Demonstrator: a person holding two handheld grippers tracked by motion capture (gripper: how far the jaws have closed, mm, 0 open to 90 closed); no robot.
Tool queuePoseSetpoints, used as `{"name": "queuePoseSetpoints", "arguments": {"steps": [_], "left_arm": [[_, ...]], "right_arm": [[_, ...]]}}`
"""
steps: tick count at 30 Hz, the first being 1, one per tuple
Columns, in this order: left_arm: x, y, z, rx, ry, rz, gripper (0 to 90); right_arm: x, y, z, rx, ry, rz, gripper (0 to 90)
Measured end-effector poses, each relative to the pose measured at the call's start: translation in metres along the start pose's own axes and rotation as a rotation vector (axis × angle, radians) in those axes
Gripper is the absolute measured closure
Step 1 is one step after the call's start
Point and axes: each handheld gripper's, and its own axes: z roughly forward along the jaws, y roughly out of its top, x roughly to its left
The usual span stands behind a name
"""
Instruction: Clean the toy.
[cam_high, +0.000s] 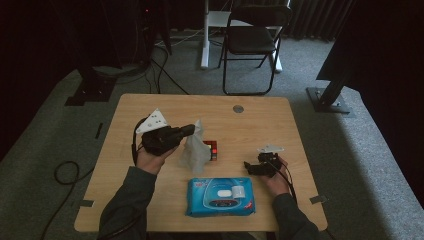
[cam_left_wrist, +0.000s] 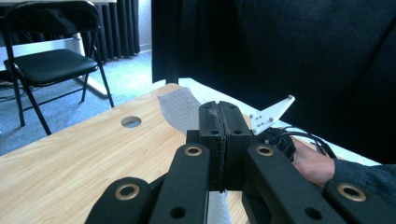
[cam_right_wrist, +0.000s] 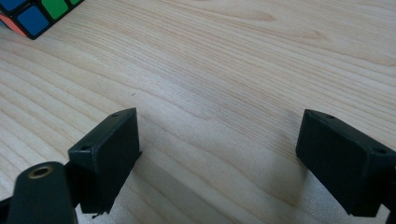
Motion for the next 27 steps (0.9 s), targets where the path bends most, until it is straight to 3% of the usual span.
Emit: {"name": "queuePoseSetpoints", "arguments": {"steps": [5,13,20,21,22,27], "left_arm": [[0.007,0.0,-0.002,0.0,0.015,-0.01,89.8],[0.014,-0.001,-0.003,0.001,0.02,-0.021,89.8],[0.02,-0.002,-0.001,0.002,0.023,-0.034,89.8],[0.021,-0.003,-0.001,0.001,0.024,-0.037,89.8],[0.021,-0.003,-0.001,0.001,0.024,-0.037,89.8],[0.023,-0.003,0.0,0.001,0.025,-0.043,89.8]], "right_arm": [[0.0,0.0,0.0,-0.002,0.002,-0.006,13.5],[-0.003,0.002,-0.004,0.002,0.0,0.008,29.1],[-0.003,0.007,-0.007,-0.017,0.039,0.02,31.2],[-0.001,0.012,-0.009,-0.025,0.07,0.021,31.0],[-0.001,0.012,-0.009,-0.025,0.07,0.021,31.0],[0.007,0.02,-0.006,-0.037,0.121,-0.012,28.0]]}}
